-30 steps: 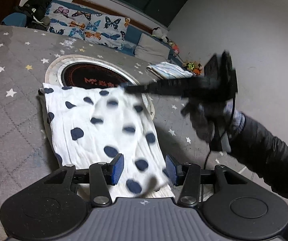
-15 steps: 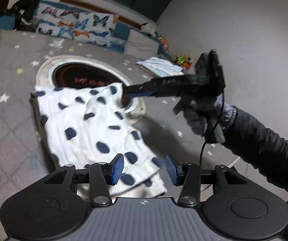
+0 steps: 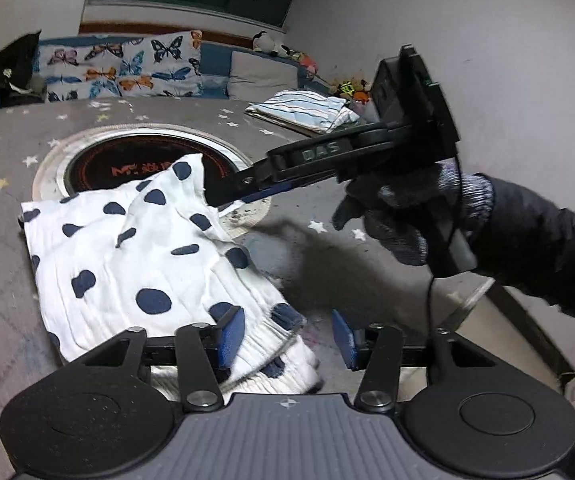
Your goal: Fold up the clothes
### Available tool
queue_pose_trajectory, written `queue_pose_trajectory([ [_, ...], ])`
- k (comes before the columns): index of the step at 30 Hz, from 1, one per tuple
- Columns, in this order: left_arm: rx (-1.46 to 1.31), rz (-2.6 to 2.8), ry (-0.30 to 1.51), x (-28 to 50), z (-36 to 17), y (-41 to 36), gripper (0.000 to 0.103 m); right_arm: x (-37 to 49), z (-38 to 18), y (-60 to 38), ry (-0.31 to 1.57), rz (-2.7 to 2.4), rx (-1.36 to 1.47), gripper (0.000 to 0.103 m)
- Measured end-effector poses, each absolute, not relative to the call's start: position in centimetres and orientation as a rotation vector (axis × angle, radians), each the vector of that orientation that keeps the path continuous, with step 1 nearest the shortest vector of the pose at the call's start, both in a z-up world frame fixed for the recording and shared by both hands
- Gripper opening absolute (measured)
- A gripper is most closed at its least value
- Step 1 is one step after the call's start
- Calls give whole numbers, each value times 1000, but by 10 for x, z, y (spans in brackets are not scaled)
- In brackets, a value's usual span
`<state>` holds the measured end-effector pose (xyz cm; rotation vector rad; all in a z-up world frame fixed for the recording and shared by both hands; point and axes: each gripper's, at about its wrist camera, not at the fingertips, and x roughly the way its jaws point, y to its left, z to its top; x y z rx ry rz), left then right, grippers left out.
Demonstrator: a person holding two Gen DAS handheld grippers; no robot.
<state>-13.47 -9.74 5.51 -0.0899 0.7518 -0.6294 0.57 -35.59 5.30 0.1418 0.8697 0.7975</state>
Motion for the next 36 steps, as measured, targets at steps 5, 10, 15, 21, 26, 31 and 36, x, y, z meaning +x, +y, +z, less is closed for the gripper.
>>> queue_pose_trajectory([
  [5, -149, -652, 742, -137, 64, -83, 10, 0, 54, -360, 846, 785, 143, 90],
  [10, -168, -702, 728, -148, 74, -68, 10, -9, 68, -369, 742, 749, 132, 103],
  [15, -170, -691, 785, -143, 63, -64, 13, -7, 73, -364, 674, 710, 123, 103],
  [21, -197, -691, 698, -143, 78, -55, 32, 5, 71, -344, 680, 754, 110, 103],
  [26, -255, -623, 741, -130, 64, -46, 34, 14, 66, -321, 711, 827, 118, 103],
  [31, -280, -615, 793, -128, 47, -43, 38, 24, 52, -298, 761, 852, 96, 103],
  [36, -315, -614, 809, -129, 38, -37, 40, 38, 35, -290, 816, 831, 87, 103],
])
